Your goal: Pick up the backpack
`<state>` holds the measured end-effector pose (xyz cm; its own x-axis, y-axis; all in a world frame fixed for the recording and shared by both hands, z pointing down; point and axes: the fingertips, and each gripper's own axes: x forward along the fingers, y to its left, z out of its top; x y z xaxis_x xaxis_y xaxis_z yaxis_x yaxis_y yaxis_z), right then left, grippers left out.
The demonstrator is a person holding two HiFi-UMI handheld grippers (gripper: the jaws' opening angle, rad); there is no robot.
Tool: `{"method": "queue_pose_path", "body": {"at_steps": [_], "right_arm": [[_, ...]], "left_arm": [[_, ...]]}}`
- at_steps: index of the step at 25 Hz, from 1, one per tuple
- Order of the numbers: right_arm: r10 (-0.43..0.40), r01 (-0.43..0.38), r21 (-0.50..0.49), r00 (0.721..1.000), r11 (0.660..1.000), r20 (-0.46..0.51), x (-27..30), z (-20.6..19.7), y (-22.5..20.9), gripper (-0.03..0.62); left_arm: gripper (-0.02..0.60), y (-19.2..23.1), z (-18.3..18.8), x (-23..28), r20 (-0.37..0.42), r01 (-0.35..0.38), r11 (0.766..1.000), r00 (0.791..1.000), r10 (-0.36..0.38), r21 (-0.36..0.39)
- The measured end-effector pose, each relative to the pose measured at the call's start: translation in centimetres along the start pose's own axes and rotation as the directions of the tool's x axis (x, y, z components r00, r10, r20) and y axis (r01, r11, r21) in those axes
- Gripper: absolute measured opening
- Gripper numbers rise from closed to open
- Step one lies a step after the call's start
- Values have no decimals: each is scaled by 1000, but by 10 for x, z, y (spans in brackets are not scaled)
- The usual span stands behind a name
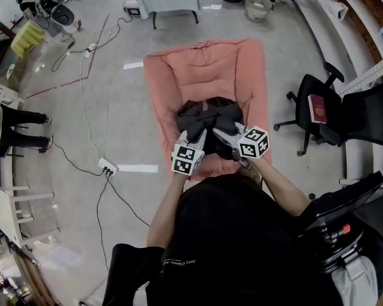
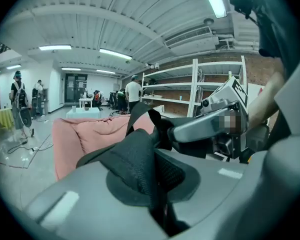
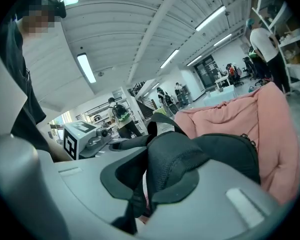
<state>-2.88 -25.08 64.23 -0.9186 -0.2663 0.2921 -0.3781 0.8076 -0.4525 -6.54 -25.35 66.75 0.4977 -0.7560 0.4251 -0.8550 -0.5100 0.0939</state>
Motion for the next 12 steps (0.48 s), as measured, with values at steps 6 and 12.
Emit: {"method": "queue_pose_path", "body": {"at_steps": [6,12], "right_arm": [[-10,9,30,999,1000,32,-4,23,-1,58],[-16,18,-33,998,999,57,-1,58,8,58]], "left_arm": [[18,-8,21,-5,44,56,996,998,-53,-63],[18,8,62,-17,128,36,989,992,-17,-144]]}}
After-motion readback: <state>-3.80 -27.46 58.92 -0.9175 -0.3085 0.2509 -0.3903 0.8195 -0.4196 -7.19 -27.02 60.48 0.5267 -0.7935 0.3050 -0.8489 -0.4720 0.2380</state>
